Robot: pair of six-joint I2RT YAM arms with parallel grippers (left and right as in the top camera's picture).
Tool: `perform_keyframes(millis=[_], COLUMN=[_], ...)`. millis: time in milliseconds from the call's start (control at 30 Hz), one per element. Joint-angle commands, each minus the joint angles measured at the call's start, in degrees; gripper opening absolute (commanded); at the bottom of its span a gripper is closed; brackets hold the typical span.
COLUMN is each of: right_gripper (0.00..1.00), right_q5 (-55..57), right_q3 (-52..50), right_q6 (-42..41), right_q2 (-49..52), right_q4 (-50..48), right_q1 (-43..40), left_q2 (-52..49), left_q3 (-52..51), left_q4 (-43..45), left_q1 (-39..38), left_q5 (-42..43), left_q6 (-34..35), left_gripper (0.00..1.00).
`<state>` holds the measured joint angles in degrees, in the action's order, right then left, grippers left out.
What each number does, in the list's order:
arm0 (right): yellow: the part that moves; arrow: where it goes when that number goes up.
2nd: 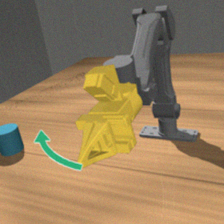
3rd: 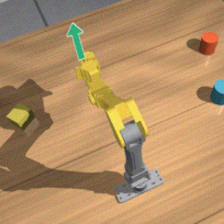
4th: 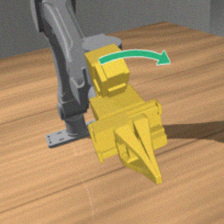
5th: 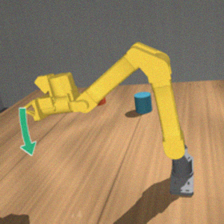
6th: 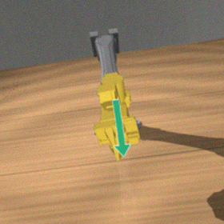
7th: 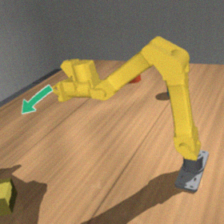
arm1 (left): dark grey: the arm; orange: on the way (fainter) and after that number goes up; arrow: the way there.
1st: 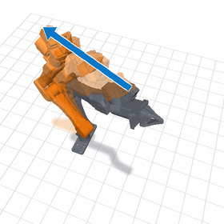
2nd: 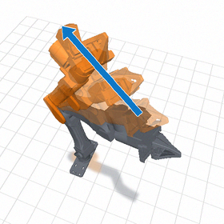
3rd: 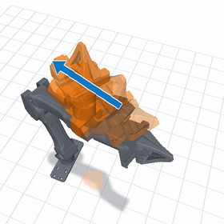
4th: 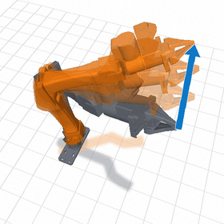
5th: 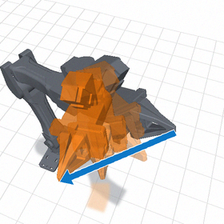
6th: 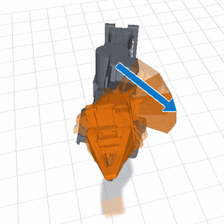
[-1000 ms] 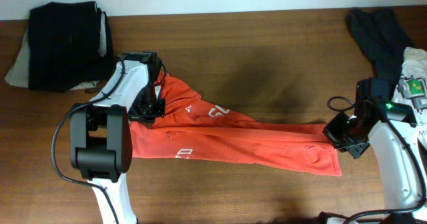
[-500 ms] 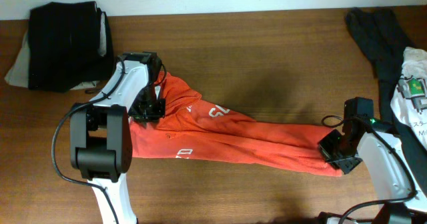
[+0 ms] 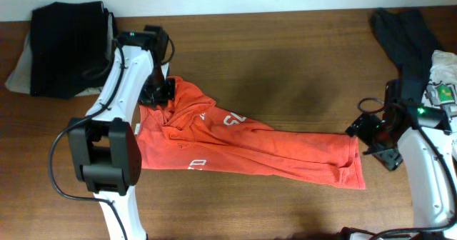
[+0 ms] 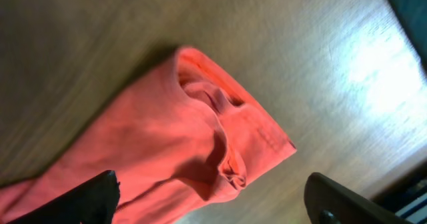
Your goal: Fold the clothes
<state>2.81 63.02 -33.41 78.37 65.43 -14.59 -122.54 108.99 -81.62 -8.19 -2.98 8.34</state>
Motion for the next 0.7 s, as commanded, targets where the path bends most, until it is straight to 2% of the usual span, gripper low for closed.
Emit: perform_keyframes(millis=[0,33,67,100,167,300,333,367,400,533,667], right_gripper=[0.62,0.47,0.41,0.26,0.18,0.2,0.23,0.25,0.25,0.26,0.26], right_q5=[-2.62,-4.15,-5.33,-6.29,-6.62,-10.38,-10.36,-10.34,-10.34,-10.38,-10.36], right_q3=[0.87,0.35,-0.37,-1.84,-4.26,-10.23,-11.02,-11.8,-12.24,-12.31,-12.31], right_q6=[5.38,6.23,6.93,7.78,7.74,7.67,7.67,7.67,7.67,7.67,7.69], right_q2=[-0.24,-0.04,0.24,0.79,1.33,2.25,2.38,2.49,2.49,2.49,2.49], right_q4=[0.04,-0.26,-0.63,-1.57,-3.54,-9.53,-10.32,-11.19,-11.65,-11.74,-11.54], right_q1=[-0.02,-0.02,0.09,0.37,1.16,3.76,4.31,4.9,5.2,5.27,5.27], left_q2=[1.79,1.64,1.6,1.6,1.57,1.57,1.57,1.53,1.53,1.49,1.49], left_q3=[2.97,2.62,2.27,0.76,-1.4,-7.96,-9.35,-10.45,-11.21,-12.37,-12.44], left_q4=[0.55,0.92,1.14,2.51,5.14,12.94,14.38,15.65,16.57,17.86,18.67], left_q1=[-0.81,-1.25,-1.62,-2.89,-4.81,-9.31,-10.05,-10.49,-10.6,-10.67,-10.67], left_q5=[1.46,2.67,3.82,7.02,10.01,10.69,10.67,10.51,10.49,8.98,2.82], left_q6=[0.17,0.15,0.15,-0.96,-2.84,-2.84,-2.84,-2.91,-3.74,-5.2,-5.25], left_gripper=[0.01,0.0,0.0,0.01,0.01,0.01,0.18,0.51,0.62,0.62,0.62])
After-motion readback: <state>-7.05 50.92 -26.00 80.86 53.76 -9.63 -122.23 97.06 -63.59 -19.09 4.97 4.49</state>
